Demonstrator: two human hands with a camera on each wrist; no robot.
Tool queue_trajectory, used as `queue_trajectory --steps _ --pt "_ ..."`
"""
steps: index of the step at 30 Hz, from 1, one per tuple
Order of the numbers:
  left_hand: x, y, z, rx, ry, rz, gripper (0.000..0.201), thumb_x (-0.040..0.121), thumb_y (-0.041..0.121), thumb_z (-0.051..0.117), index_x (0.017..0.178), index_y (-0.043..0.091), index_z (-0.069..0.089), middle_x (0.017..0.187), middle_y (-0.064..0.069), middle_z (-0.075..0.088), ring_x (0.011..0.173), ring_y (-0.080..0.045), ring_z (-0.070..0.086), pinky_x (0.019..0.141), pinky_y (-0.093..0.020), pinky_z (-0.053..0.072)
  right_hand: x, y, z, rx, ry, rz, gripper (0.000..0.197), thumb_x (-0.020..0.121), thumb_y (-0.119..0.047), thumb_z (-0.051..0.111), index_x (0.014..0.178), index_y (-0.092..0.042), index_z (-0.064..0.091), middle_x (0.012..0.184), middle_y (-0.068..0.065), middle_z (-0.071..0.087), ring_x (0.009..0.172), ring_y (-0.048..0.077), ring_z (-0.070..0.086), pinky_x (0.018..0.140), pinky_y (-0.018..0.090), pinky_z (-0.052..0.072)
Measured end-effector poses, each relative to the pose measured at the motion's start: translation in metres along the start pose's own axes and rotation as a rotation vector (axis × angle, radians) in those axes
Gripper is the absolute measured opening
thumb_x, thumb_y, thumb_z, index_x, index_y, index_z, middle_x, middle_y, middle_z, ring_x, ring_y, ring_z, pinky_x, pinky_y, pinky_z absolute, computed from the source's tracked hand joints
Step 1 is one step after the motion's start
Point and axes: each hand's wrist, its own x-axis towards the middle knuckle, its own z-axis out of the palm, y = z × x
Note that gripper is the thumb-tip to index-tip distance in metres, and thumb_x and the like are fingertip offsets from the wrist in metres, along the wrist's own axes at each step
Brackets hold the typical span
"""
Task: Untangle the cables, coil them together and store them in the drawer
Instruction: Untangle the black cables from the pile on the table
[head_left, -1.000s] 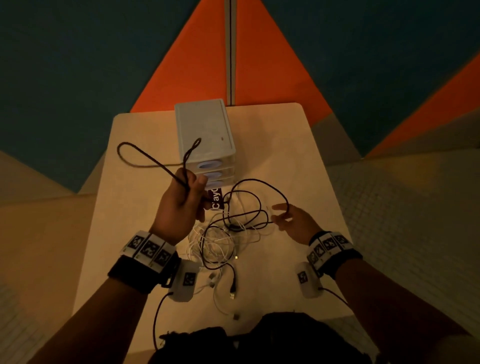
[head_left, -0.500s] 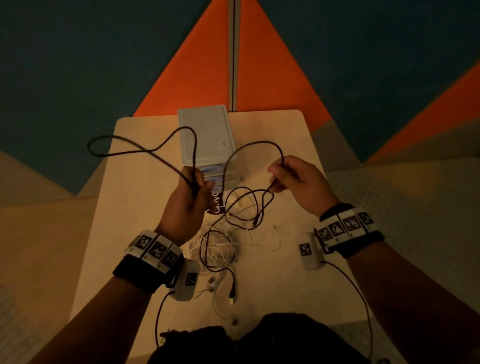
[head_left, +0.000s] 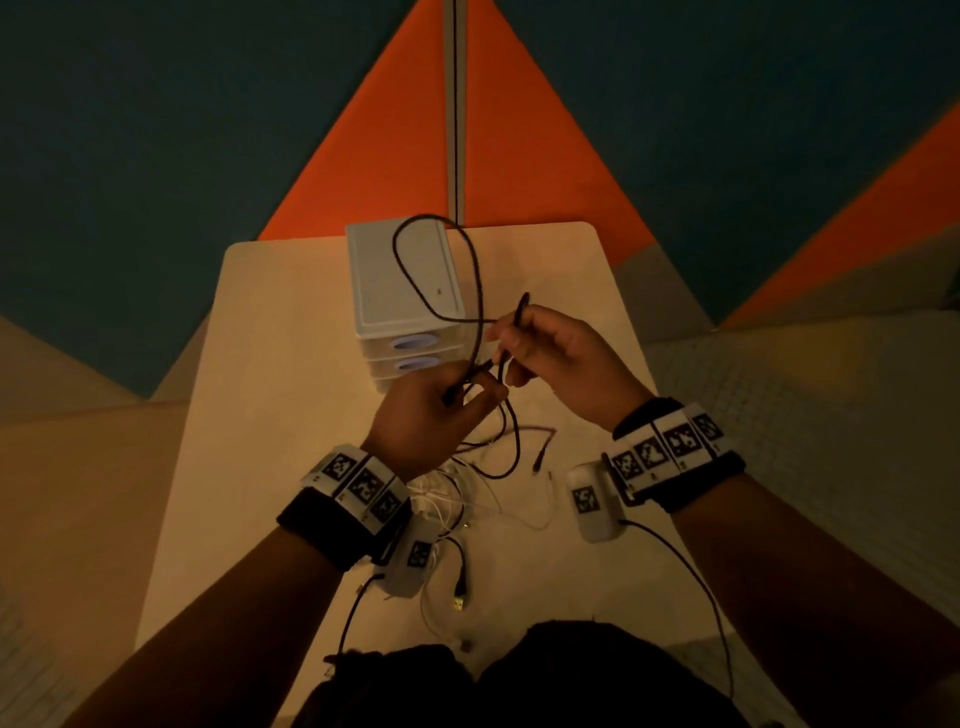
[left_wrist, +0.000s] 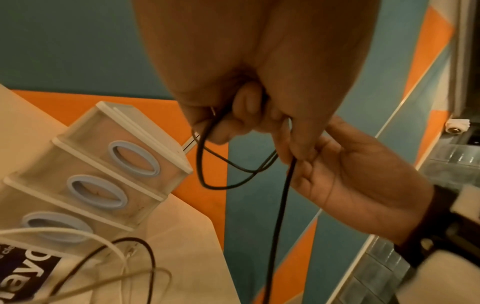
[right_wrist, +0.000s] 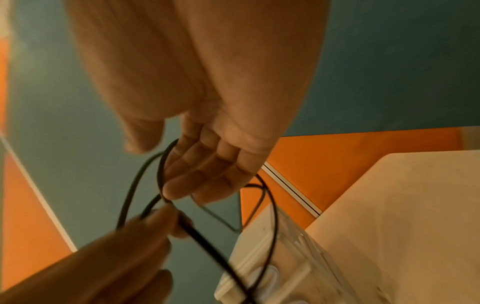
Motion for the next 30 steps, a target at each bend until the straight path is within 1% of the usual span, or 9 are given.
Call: queue_trajectory --steps 2,5,8,11,15,20,24,26,30 --pt "0.0 -0.002 -0.002 -0.023 0.052 0.007 0.006 0.094 0.036 0.067 0.088 0.037 0.067 0.054 -0.004 0.051 0.045 -0.012 0.045 0.05 -0.031 0.038 -0.004 0.006 -0.001 -0.007 0.009 0.016 0.021 0.1 -0.018 0.059 0.117 -0.007 0.064 0.099 0.006 0.069 0.079 0.014 0.068 0.073 0.026 0.056" --pt "0.001 -0.003 -0.005 -0.097 0.143 -0.016 0.007 0.093 0.039 0.065 0.09 0.035 0.069 0.053 -0.01 0.046 0.048 -0.011 0.04 0.05 -0.035 0.037 -0.013 0.02 0.003 -0.071 -0.032 0.048 0.033 0.093 -0.021 0.072 0.124 -0.018 0.06 0.103 -0.003 0.069 0.088 0.012 0.07 0.077 0.027 0.057" --pt "0.002 -0.004 -0.008 -0.193 0.191 -0.076 0.014 0.093 0.044 0.064 0.097 0.033 0.072 0.066 -0.02 0.058 0.054 -0.02 0.048 0.051 -0.034 0.043 -0.019 0.041 0.01 -0.134 -0.081 0.119 0.042 0.086 -0.034 0.079 0.121 -0.032 0.056 0.104 -0.004 0.071 0.092 0.016 0.071 0.082 0.033 0.059" --pt "0.003 -0.002 -0.015 -0.261 0.269 -0.101 0.012 0.096 0.033 0.065 0.099 0.024 0.073 0.062 -0.013 0.058 0.059 -0.008 0.051 0.054 -0.025 0.043 -0.025 0.064 0.014 -0.211 -0.191 0.2 0.028 0.089 -0.035 0.076 0.114 -0.028 0.064 0.103 -0.004 0.072 0.094 0.016 0.07 0.086 0.03 0.056" --pt "0.002 0.001 -0.024 -0.248 0.313 -0.087 0.013 0.099 0.03 0.061 0.096 0.018 0.067 0.055 -0.005 0.041 0.052 -0.011 0.038 0.052 -0.027 0.035 -0.033 0.095 0.012 -0.426 -0.293 0.277 0.017 0.096 -0.043 0.065 0.107 -0.032 0.07 0.102 -0.008 0.075 0.097 0.009 0.068 0.089 0.03 0.053" --pt "-0.007 0.006 -0.026 -0.245 0.279 -0.048 0.017 0.101 0.029 0.057 0.098 0.013 0.061 0.068 -0.026 0.051 0.057 -0.024 0.044 0.055 -0.033 0.039 -0.03 0.089 0.003 -0.4 -0.193 0.164 0.013 0.098 -0.022 0.066 0.108 -0.025 0.073 0.106 -0.009 0.075 0.101 0.006 0.068 0.088 0.02 0.048" --pt "-0.009 -0.005 -0.019 -0.271 0.111 -0.105 0.043 0.083 0.053 0.074 0.112 0.026 0.059 0.059 0.002 0.048 0.053 -0.017 0.046 0.054 -0.028 0.045 -0.015 0.056 -0.001 -0.276 -0.107 0.06 0.013 0.099 -0.02 0.063 0.105 -0.025 0.073 0.098 -0.009 0.076 0.098 0.007 0.07 0.092 0.033 0.054" --pt "-0.009 -0.014 -0.01 -0.148 -0.005 -0.146 0.052 0.076 0.058 0.078 0.117 0.033 0.059 0.062 -0.008 0.046 0.052 -0.014 0.042 0.053 -0.027 0.04 -0.009 0.04 0.0 -0.239 -0.096 -0.013 0.01 0.098 -0.023 0.065 0.102 -0.029 0.072 0.1 -0.007 0.074 0.098 0.01 0.069 0.091 0.036 0.055" --pt "-0.011 -0.021 0.008 0.073 -0.139 -0.149 0.021 0.09 0.052 0.067 0.104 0.037 0.063 0.059 0.009 0.054 0.051 -0.004 0.045 0.056 -0.024 0.034 -0.001 0.018 0.005 -0.101 -0.135 -0.055 0.018 0.098 -0.018 0.064 0.099 -0.036 0.07 0.105 0.0 0.072 0.097 0.017 0.07 0.091 0.037 0.056"
